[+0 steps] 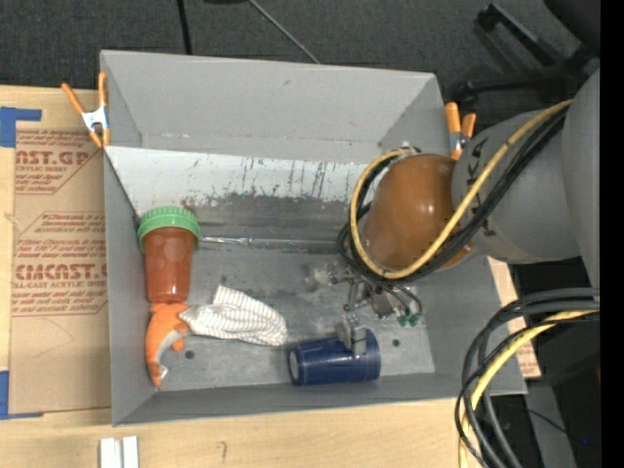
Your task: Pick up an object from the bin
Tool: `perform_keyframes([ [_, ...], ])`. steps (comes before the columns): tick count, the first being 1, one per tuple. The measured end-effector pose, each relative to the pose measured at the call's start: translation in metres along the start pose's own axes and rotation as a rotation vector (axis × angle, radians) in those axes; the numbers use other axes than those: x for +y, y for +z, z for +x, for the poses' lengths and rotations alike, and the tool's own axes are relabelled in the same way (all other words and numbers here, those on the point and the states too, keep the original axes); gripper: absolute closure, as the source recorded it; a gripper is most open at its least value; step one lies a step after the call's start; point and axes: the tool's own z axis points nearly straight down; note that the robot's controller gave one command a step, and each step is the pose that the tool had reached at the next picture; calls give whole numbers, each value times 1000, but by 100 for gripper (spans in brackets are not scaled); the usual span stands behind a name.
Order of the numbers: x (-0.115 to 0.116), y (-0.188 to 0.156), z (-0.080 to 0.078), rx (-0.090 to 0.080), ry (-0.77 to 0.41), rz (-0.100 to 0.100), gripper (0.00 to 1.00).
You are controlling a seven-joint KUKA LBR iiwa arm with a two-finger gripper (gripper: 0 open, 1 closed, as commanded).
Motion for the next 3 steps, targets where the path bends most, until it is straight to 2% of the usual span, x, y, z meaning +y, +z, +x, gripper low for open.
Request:
perform_keyframes([
  [1, 0, 0, 1, 10, 0, -1, 100],
  [2, 0, 0, 0, 1, 0, 0, 0],
  [3, 0, 0, 1, 10, 0, -1, 100],
])
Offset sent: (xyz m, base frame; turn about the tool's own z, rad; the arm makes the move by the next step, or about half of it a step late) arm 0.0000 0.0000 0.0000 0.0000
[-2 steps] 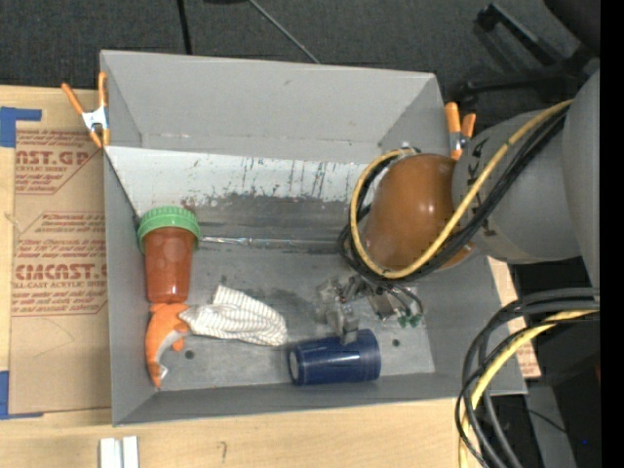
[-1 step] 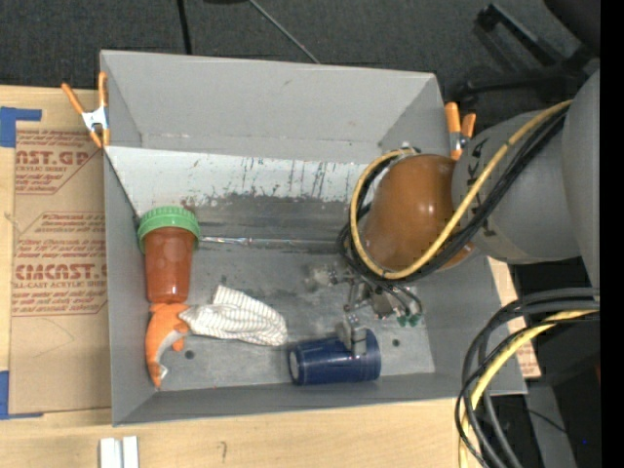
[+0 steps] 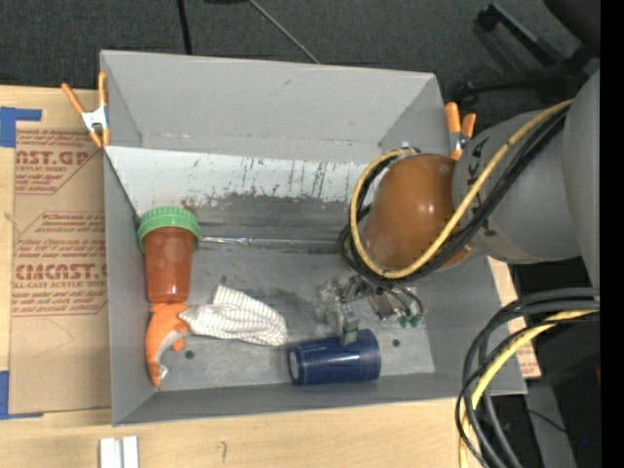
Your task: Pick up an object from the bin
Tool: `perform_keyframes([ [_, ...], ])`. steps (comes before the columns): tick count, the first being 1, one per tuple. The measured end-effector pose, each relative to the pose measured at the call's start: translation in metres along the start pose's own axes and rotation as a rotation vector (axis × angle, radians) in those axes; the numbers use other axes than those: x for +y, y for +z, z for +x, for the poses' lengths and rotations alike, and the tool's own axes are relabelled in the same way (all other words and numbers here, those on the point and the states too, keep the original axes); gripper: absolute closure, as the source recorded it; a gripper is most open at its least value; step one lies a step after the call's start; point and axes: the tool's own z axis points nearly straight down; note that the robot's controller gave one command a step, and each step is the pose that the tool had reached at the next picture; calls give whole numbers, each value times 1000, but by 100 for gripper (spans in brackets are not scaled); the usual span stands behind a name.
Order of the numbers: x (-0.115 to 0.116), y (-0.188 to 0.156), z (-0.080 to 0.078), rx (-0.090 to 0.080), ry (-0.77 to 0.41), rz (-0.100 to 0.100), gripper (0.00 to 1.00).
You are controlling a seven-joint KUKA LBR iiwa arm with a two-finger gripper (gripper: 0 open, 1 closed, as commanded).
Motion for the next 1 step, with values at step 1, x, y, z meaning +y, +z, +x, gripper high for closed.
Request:
perform_keyframes([
  [1, 0, 0, -1, -9, 0, 1, 0],
])
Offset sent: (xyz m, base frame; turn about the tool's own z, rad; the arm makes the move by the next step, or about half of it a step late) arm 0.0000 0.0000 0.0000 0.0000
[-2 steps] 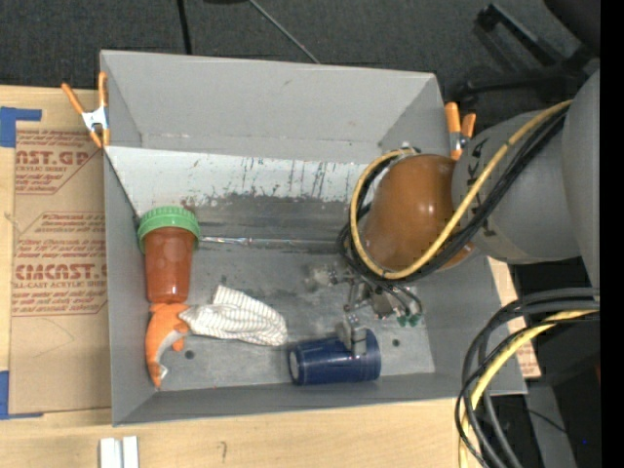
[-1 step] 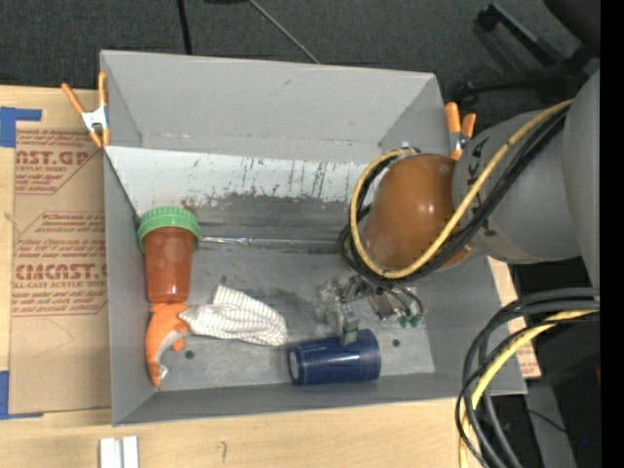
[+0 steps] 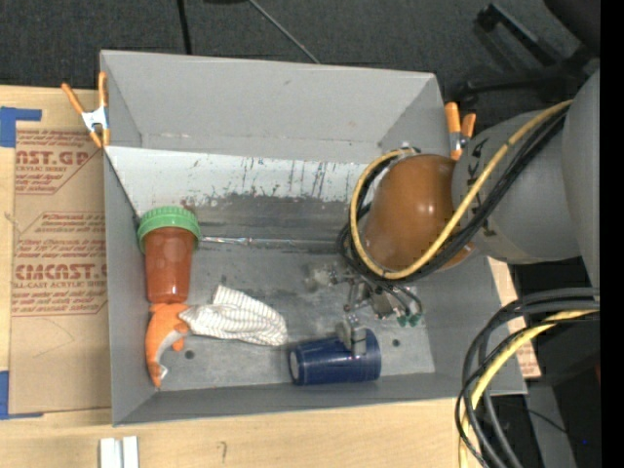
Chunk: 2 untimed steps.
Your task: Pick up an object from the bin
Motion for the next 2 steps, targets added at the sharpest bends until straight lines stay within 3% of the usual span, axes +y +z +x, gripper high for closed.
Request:
perform_keyframes([
  [1, 0, 0, 1, 3, 0, 0, 0],
  [2, 27, 29, -72, 26, -107, -6, 100],
])
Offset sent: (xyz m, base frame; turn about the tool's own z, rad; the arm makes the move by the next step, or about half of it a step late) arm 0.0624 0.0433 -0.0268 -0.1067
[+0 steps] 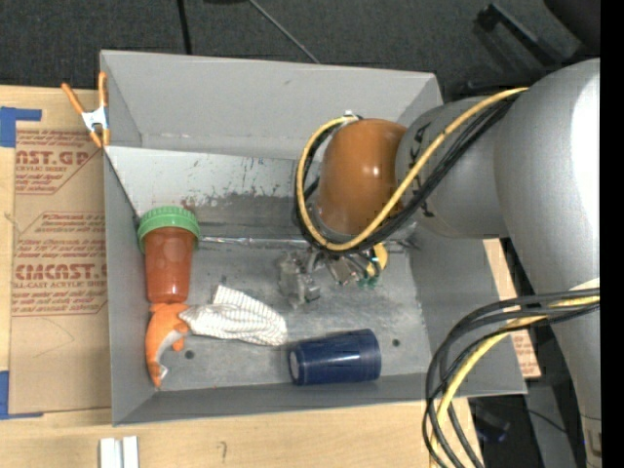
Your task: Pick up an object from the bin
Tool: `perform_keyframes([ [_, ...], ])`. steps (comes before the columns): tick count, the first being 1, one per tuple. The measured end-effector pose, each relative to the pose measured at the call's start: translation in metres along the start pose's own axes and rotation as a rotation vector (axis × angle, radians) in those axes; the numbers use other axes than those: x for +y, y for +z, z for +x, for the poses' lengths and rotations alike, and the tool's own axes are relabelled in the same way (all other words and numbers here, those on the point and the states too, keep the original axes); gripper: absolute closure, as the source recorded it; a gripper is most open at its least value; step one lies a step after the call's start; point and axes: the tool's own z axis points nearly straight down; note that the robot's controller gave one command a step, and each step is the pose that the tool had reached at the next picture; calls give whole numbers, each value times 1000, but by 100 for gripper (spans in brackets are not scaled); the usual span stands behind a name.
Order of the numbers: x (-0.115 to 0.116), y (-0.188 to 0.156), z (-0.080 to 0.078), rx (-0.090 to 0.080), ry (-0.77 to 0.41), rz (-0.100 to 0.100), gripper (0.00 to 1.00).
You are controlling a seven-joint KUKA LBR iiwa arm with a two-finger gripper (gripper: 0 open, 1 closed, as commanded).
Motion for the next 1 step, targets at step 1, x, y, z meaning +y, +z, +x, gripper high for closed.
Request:
perform_keyframes([
  [1, 0, 0, 0, 2, 0, -1, 0],
])
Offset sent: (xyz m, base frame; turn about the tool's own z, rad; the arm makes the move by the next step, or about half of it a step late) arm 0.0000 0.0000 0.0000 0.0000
